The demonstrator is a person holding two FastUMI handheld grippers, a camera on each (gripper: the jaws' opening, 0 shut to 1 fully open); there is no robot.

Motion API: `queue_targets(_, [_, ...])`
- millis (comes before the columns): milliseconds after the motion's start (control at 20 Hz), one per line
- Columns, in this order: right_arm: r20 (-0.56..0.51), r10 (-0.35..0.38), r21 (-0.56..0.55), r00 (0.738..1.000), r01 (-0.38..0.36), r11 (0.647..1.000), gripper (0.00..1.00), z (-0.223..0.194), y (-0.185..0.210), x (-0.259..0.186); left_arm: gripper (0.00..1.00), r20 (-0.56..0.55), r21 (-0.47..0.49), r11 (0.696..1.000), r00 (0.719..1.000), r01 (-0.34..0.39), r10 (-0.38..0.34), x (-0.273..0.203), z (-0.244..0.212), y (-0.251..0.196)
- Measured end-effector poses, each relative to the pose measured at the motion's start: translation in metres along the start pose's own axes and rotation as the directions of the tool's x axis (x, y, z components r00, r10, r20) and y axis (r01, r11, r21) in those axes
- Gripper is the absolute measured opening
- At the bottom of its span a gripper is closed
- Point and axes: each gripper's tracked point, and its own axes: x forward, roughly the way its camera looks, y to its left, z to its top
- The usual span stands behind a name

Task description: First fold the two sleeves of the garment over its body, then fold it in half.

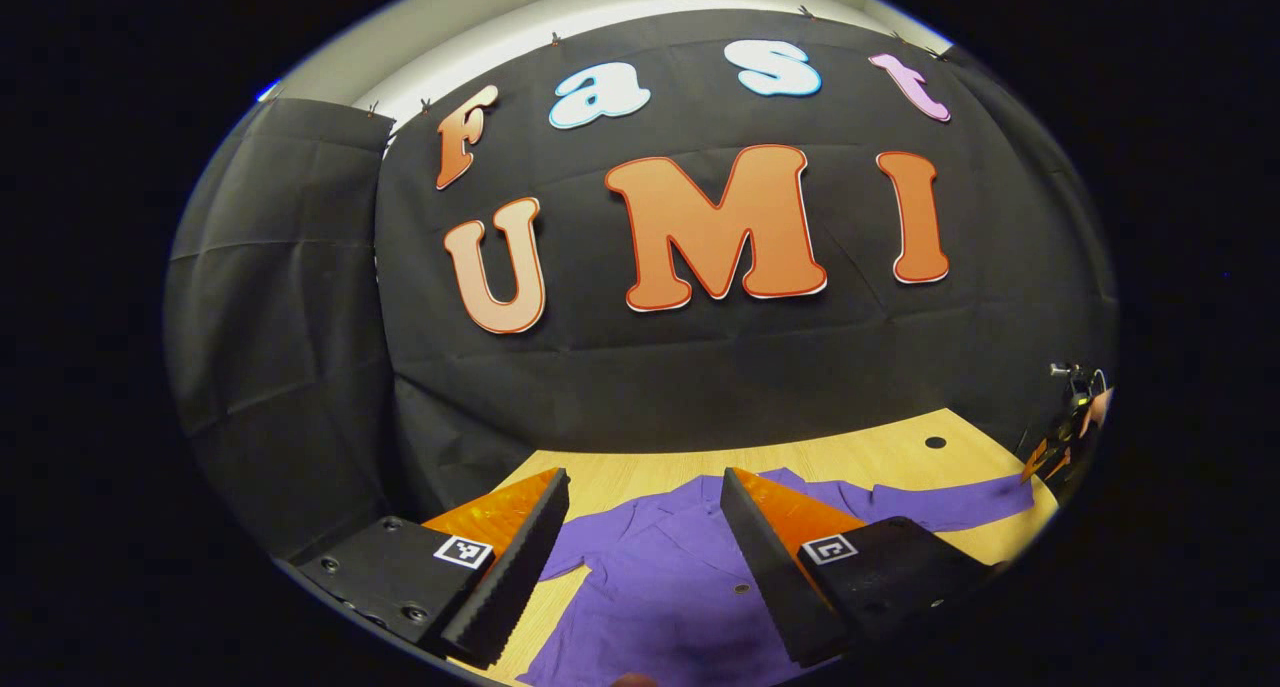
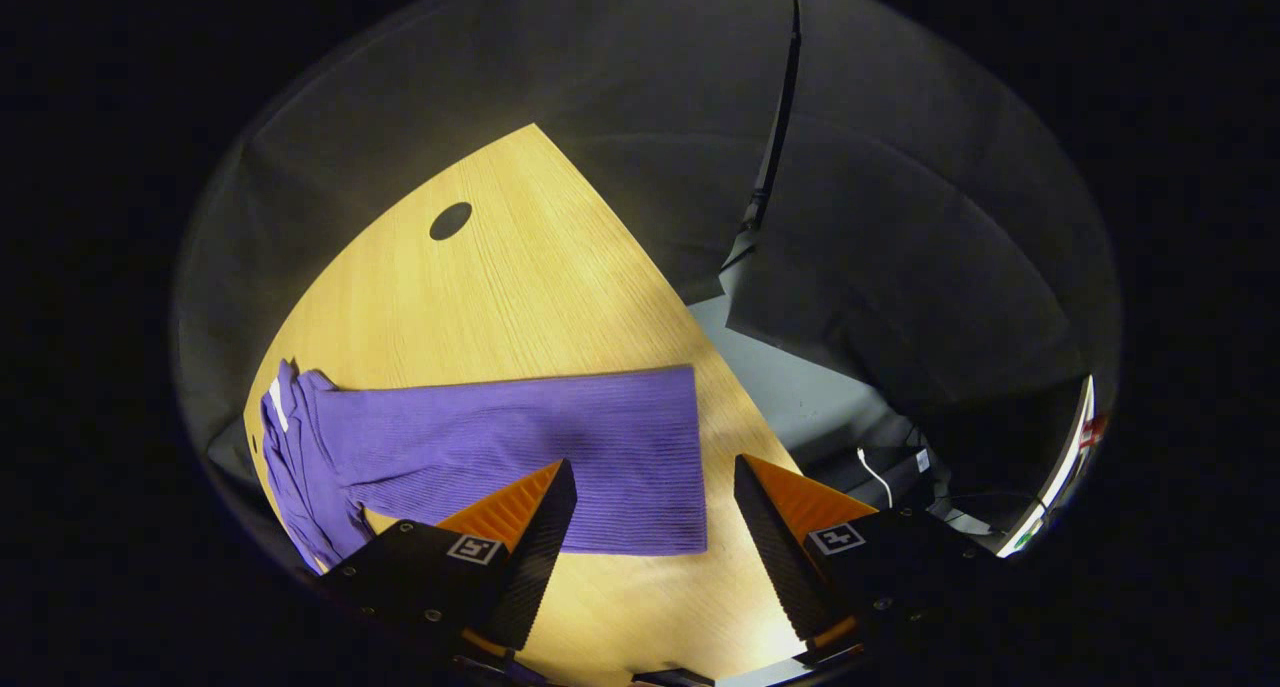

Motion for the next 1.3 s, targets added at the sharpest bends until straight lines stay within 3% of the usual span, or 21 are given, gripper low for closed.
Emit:
queue_targets(150, [-0.047,-0.002,0.006,0.999,0.002,1.000,0.94,-0.004,0.001,0.012,1.00,-0.026,0.005,1.000,1.000,-0.006,0.006,-0.001,-0.008,0.000])
queue_targets(300, [-0.093,-0.028,-0.006,0.995,0.027,1.000,0.92,-0.010,-0.001,0.024,0.96,-0.039,0.012,1.000,0.999,-0.017,0.018,-0.004,-0.008,0.003])
queue_targets(350, [-0.096,-0.057,-0.005,0.994,0.057,0.998,0.89,-0.009,-0.007,0.026,0.96,-0.042,0.014,1.000,0.999,-0.021,0.021,-0.005,-0.008,0.005])
queue_targets(400, [-0.085,-0.054,0.009,0.995,0.055,0.998,0.76,-0.004,-0.006,0.028,0.96,-0.045,0.016,1.000,0.999,-0.024,0.024,-0.004,-0.010,0.005])
queue_targets(450, [-0.089,-0.060,0.007,0.994,0.061,0.998,0.81,-0.005,-0.005,0.027,0.96,-0.046,0.018,1.000,0.999,-0.026,0.027,-0.005,-0.010,0.005])
queue_targets(500, [-0.098,-0.086,-0.007,0.991,0.086,0.996,0.78,-0.007,-0.008,0.026,0.96,-0.048,0.019,0.999,0.998,-0.029,0.030,-0.005,-0.013,0.005])
queue_targets(550, [-0.103,-0.090,-0.021,0.991,0.089,0.996,0.68,-0.009,-0.008,0.027,0.96,-0.054,0.019,0.999,0.998,-0.029,0.030,-0.005,-0.015,0.005])
queue_targets(650, [-0.115,-0.091,-0.042,0.989,0.087,0.995,0.37,-0.014,0.000,0.027,0.96,-0.063,0.021,0.999,0.998,-0.029,0.030,-0.007,-0.019,0.006])
queue_targets(700, [-0.108,-0.092,-0.056,0.990,0.087,0.995,0.41,-0.013,0.004,0.026,0.96,-0.062,0.021,0.999,0.998,-0.030,0.032,-0.006,-0.020,0.007])
queue_targets(750, [-0.102,-0.091,-0.059,0.991,0.085,0.995,0.27,-0.013,0.008,0.026,0.96,-0.061,0.022,0.999,0.998,-0.032,0.034,-0.004,-0.019,0.010])
queue_targets(850, [-0.112,-0.055,-0.044,0.992,0.051,0.998,0.08,-0.017,0.018,0.024,0.96,-0.057,0.021,0.999,0.998,-0.030,0.031,-0.001,-0.018,0.014])
queue_targets(950, [-0.111,0.007,0.013,0.994,-0.005,1.000,0.04,-0.016,0.034,0.015,1.00,-0.051,0.024,0.999,0.998,-0.021,0.022,0.001,-0.016,0.018])
queue_targets(1100, [-0.065,0.018,0.037,0.998,-0.016,0.999,0.04,-0.009,0.038,-0.009,0.96,-0.048,0.018,1.000,0.999,-0.005,0.006,0.008,-0.019,0.025])
queue_targets(1300, [-0.017,0.084,0.041,0.996,-0.083,0.996,0.04,-0.005,0.079,-0.048,0.96,-0.048,-0.014,1.000,0.999,0.012,-0.013,0.018,-0.022,0.046])
